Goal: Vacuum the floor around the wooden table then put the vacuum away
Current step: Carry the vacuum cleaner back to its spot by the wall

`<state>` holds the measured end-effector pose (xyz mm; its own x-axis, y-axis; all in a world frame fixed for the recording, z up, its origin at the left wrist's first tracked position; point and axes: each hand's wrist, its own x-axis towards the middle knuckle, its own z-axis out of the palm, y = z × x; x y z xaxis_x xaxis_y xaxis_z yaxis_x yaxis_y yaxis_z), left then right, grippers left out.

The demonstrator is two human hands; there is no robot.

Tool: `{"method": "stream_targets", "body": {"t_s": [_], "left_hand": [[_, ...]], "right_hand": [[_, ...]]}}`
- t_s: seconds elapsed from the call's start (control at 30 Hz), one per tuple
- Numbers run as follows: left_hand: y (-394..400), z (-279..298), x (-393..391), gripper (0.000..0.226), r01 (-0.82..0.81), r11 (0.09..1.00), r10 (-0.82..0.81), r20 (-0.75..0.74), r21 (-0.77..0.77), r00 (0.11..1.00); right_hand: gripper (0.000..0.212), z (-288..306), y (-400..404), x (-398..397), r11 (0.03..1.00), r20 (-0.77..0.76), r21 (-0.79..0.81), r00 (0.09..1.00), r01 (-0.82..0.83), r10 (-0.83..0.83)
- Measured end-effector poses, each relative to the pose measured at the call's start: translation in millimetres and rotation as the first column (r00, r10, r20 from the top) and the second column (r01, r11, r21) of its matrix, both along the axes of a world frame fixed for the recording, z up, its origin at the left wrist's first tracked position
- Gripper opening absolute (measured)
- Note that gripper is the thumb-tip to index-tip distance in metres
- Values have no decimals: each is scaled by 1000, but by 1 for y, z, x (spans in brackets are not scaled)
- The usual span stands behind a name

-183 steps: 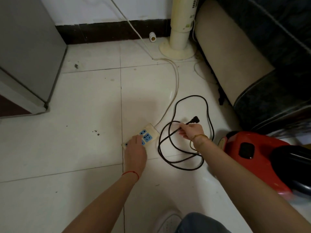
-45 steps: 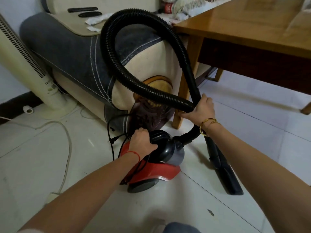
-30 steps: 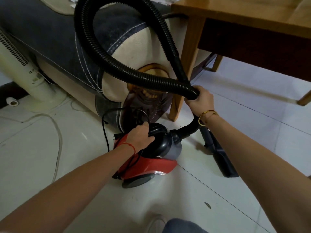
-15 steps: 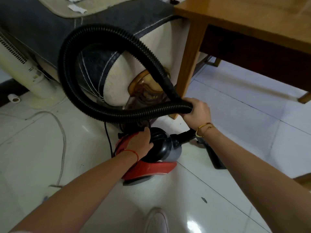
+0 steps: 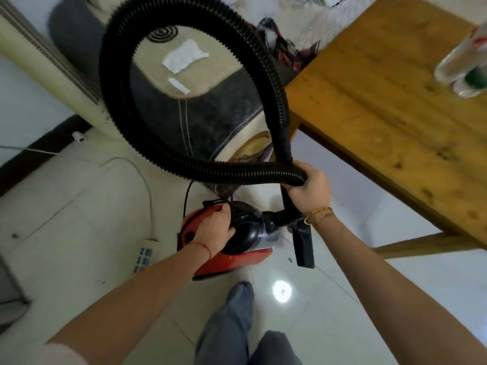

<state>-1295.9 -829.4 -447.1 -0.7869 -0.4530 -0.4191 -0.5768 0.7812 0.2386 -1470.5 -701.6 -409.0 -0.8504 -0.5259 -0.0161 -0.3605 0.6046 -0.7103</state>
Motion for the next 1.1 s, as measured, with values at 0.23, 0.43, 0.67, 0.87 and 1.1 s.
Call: {"method": "stream_targets", "body": {"t_s": [0.23,0.43,0.67,0.87,1.1], "left_hand": [[-7,166,34,36,-23,998,21,31,65,999],[-20,242,59,36,-28,997,29,-11,73,1000],[-29,281,87,39,-121,991,125,-77,56,989],[-21,300,118,33,-284,959,284,-138,18,949],[17,311,178,36,-557,830,556,-136,31,820]], "right_hand": [[40,173,3,33,999,68,-49,998,1,2],[32,258,0,54,988,12,-147,998,-53,55],[30,308,-18,71,969,-80,-176,984,-172,160],[35,325,-43,79,926,-92,-168,940,-339,328],[39,339,-72,114,780,-86,-173,799,-601,596]]}}
